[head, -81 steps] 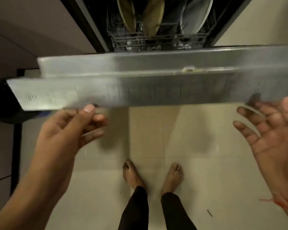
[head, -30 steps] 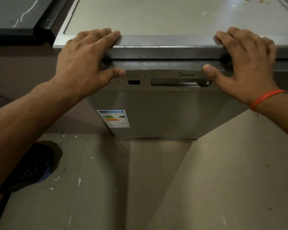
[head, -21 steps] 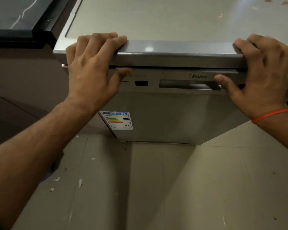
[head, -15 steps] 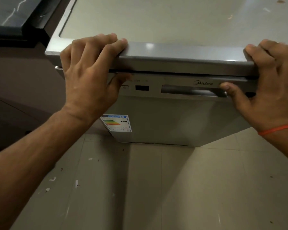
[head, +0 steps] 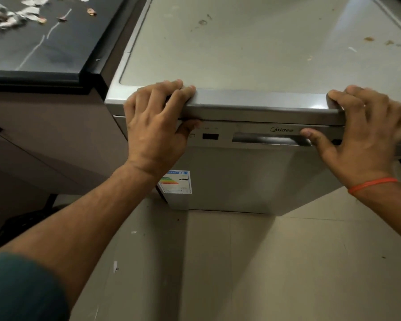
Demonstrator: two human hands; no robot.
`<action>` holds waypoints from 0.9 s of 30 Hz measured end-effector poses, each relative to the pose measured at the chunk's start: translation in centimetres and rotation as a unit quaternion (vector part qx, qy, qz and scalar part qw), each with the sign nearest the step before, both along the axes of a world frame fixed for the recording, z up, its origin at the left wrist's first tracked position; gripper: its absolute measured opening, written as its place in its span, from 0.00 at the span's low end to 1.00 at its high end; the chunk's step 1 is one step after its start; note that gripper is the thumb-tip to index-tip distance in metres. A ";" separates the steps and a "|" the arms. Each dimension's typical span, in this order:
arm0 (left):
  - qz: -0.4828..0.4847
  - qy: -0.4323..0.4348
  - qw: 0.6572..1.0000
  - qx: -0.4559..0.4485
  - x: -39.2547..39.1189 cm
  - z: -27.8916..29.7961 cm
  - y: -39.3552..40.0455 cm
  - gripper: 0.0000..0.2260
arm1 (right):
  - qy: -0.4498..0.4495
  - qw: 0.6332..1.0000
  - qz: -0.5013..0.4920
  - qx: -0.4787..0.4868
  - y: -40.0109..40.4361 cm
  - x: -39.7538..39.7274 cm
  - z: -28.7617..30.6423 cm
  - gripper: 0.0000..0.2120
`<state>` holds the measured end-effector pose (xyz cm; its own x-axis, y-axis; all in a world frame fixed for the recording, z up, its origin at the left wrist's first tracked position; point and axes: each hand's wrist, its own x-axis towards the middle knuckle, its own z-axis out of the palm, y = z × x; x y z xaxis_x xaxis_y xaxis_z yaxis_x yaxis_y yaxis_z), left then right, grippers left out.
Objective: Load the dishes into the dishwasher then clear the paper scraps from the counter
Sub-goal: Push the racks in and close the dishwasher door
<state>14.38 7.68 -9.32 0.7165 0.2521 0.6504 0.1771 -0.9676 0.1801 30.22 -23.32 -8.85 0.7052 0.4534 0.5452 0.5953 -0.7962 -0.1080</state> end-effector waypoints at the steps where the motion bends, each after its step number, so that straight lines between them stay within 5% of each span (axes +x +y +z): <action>1: -0.001 0.006 1.000 -0.002 0.0 0.1 0.0 0.23 | 0.005 1.000 -0.004 -0.006 0.1 -0.1 0.1 0.33; 9: 0.006 0.063 0.998 -0.020 -0.7 1.4 -1.0 0.24 | 0.010 0.996 -0.050 -0.067 1.6 -2.4 2.1 0.29; 16: -0.012 0.247 0.968 -0.029 -2.0 4.1 -1.8 0.39 | 0.169 0.949 -0.095 -0.249 2.5 -3.8 5.5 0.55; 22: -0.028 0.404 0.914 -0.025 -1.6 8.2 -1.2 0.48 | 0.301 0.913 -0.058 -0.270 2.6 -2.8 11.1 0.48; 27: -0.045 0.471 0.878 -0.069 0.2 12.5 -1.0 0.39 | 0.378 0.887 -0.051 -0.259 3.2 -2.0 13.6 0.44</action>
